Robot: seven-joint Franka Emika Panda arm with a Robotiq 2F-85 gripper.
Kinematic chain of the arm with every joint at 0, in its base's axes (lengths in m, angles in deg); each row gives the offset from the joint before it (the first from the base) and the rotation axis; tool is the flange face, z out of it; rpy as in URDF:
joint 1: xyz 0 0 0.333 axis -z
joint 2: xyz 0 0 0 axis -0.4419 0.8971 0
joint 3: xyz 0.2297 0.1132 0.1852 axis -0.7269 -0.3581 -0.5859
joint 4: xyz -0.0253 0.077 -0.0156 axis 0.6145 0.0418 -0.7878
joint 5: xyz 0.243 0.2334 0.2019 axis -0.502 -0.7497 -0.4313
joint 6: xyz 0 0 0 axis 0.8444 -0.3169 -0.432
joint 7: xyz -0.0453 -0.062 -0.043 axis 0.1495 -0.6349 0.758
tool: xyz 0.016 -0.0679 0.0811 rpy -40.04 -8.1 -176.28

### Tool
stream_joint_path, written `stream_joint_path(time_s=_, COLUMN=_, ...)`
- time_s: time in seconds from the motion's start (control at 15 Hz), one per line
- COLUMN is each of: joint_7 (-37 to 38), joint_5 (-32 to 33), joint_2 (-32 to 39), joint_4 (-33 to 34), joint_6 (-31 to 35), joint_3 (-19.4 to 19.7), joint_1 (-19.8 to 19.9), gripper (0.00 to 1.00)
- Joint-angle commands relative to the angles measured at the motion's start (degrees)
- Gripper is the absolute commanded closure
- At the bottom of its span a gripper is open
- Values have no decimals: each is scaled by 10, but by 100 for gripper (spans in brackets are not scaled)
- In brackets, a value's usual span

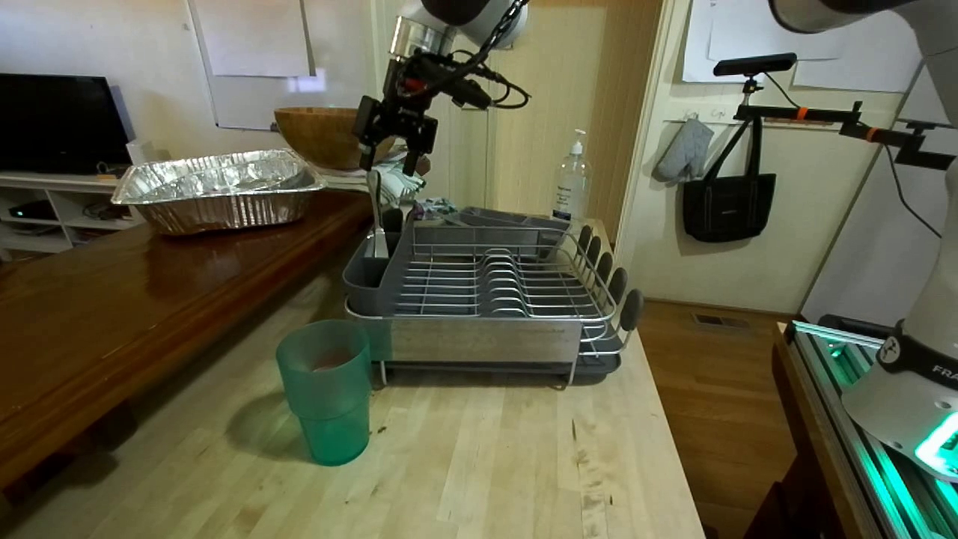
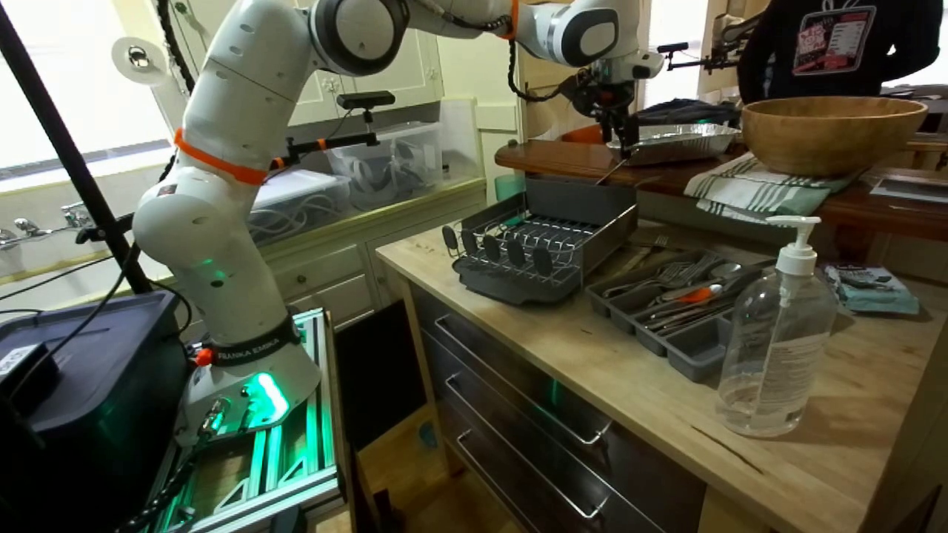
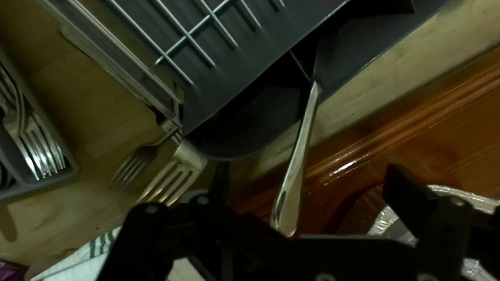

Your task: Move the knife from the left rack to the right rack

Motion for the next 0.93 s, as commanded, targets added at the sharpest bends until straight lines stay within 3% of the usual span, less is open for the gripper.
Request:
stream_joint_path(time_s=0.0, joint_7=7, joint_5=-13, joint_2=71, joint_4=102, joint_6=-39, joint_3=-1, joint_1=-3, gripper=16)
stream_joint_path(time_s=0.33, joint_7=6, joint_5=-24, joint_2=105, joint_4=150, joint_6=-47, joint_3=-3, joint_1=11, gripper=58)
stream_joint_path(time_s=0.67, joint_7=6, joint_5=-18, joint_2=100, joint_4=154, joint_6=-34, joint_3=0, joint_1=12, gripper=96)
stream_joint_path(time_s=0.87, joint_7=12, joint_5=-15, joint_2=93, joint_4=150, joint_6=-37, joint_3=-7, joint_1=12, gripper=99)
